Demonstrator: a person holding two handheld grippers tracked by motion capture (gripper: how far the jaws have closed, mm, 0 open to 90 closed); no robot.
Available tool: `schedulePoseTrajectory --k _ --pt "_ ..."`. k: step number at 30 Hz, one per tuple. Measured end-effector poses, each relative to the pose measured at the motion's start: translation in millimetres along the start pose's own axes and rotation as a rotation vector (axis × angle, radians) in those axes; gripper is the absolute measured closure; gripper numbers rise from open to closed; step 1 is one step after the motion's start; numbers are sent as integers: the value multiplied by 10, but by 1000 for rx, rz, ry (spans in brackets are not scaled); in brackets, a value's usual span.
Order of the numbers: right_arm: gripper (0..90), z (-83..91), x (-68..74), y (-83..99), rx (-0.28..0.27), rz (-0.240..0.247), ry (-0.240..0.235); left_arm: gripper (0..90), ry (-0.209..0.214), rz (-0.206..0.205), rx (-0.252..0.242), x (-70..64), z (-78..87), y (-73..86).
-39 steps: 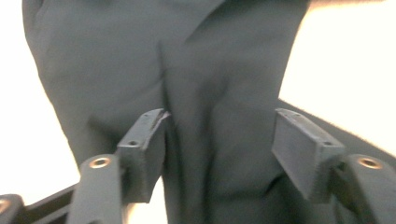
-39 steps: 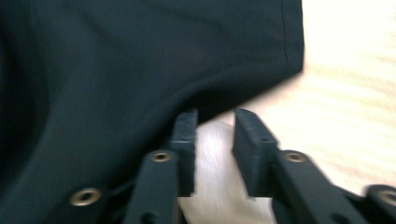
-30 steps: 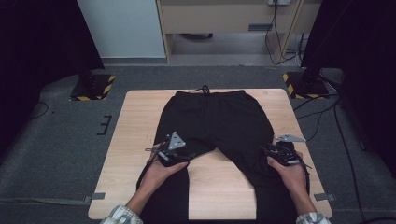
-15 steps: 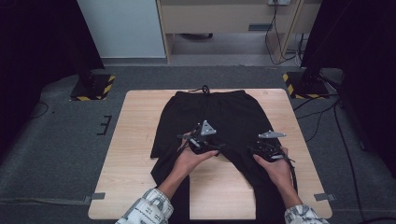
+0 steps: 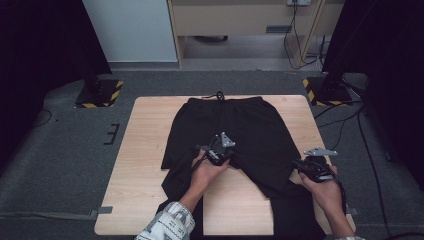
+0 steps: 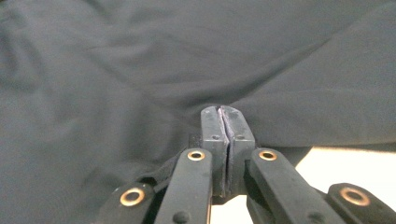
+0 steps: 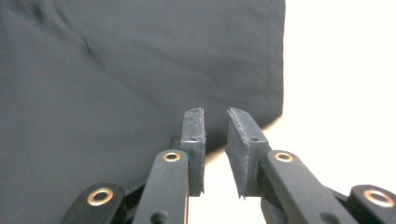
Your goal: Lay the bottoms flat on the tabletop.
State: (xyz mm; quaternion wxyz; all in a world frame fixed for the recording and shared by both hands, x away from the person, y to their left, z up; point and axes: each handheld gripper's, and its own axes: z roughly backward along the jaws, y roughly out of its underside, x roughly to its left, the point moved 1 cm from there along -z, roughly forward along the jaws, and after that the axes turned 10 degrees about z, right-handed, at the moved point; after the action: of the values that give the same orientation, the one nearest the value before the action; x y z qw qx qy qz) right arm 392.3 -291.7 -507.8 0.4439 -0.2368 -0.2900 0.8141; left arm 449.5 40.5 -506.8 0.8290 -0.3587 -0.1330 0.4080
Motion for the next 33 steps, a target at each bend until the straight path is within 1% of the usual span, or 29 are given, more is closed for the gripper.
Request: schedulePoseTrajectory --k 1,3,5,7,10,12,13,14,16,19,20,22,25,28,31,32,33 --pt "777 -5 -7 33 13 -2 2 880 0 4 9 22 -9 26" --pt "788 -19 -13 84 34 -5 -7 879 15 17 18 48 -18 64" --pt "797 -52 2 132 65 5 -13 878 25 25 17 51 -28 86" --pt "804 -82 32 153 87 16 -18 875 28 22 13 45 -25 85" --pt "812 -98 63 139 96 24 -15 871 34 14 17 45 -30 84" --pt "794 -121 76 107 98 31 -25 867 41 19 18 47 -34 86" --pt "777 -150 97 81 89 27 -40 865 45 24 16 46 -35 87" --pt "737 -191 110 56 68 11 -58 863 49 26 12 42 -36 88" --pt "694 -253 124 20 36 -18 -65 859 53 24 15 26 -39 92" --pt "649 -320 175 -45 -54 -84 -106 853 58 9 19 4 -41 96" --pt "645 -331 192 -58 -66 -85 -114 852 61 4 21 -5 -47 100" --pt "626 -369 267 -82 -43 -52 -114 849 62 0 28 -16 -60 105" --pt "597 -372 326 -93 -39 -30 -126 847 66 3 26 -18 -73 107" --pt "546 -385 371 -101 -23 10 -119 845 67 6 30 -29 -95 111" --pt "483 -388 414 -118 -17 20 -124 842 68 7 30 -38 -110 114" --pt "477 -388 426 -121 -12 29 -127 843 71 8 30 -42 -117 115" --pt "500 -393 441 -123 -17 35 -126 845 72 10 30 -46 -124 117"
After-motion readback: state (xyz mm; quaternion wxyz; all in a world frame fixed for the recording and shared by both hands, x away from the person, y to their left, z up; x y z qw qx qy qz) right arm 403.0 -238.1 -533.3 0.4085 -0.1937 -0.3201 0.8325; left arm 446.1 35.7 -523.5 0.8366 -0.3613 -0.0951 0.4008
